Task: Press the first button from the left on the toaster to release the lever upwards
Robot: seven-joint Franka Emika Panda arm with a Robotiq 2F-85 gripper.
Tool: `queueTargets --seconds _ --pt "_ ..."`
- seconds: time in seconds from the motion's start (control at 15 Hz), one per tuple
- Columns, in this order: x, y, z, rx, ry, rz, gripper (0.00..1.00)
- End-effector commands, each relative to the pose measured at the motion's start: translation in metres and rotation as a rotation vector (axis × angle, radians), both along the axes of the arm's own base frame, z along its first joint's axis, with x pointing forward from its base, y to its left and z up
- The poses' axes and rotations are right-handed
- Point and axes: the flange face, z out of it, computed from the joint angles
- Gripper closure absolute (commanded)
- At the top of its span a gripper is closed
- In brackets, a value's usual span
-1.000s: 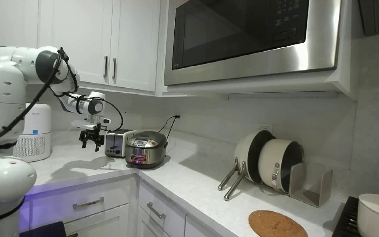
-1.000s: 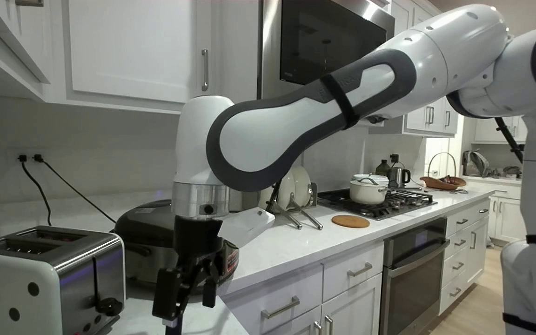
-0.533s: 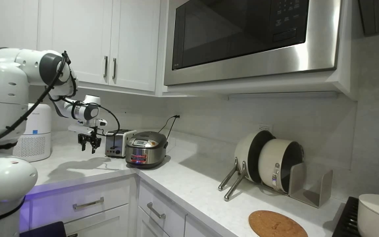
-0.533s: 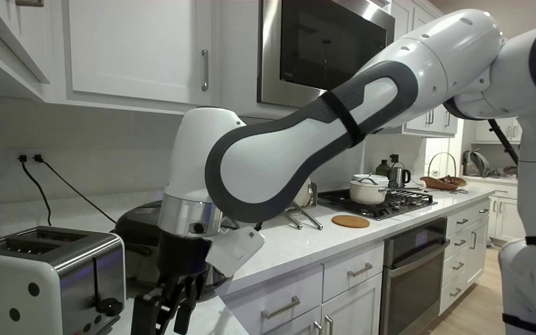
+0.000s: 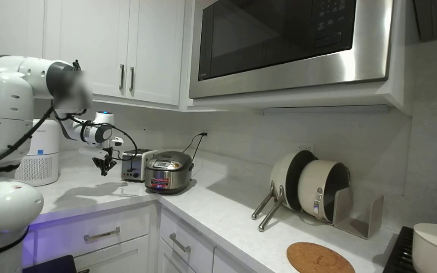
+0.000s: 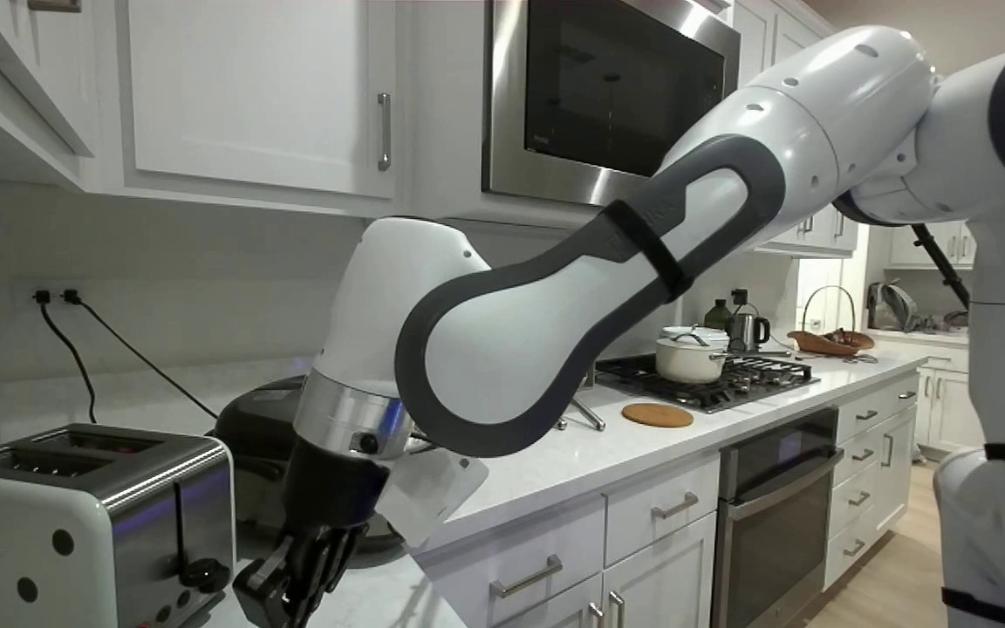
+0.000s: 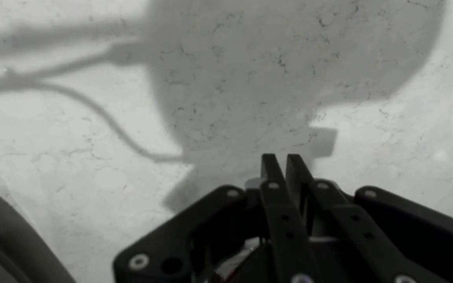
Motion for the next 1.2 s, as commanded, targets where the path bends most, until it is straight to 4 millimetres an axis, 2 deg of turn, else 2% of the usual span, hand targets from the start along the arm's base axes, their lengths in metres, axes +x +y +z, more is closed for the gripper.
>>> queueTargets --seconds 0.0,0.27,0.53,0.8,1.13 --pt "-0.01 -0.007 -0.007 0.05 -0.064 0.0 1.0" --pt "-0.025 -0.017 -0.023 0.087 -0.149 0.025 1.0" --pt "-0.034 -0.015 -0.035 0.124 -0.206 0.062 1.0" --pt "-0.027 -0.002 -0.03 0.13 -0.236 0.103 1.0" --pt "-0.006 0.013 -0.028 0.126 -0.266 0.129 1.0"
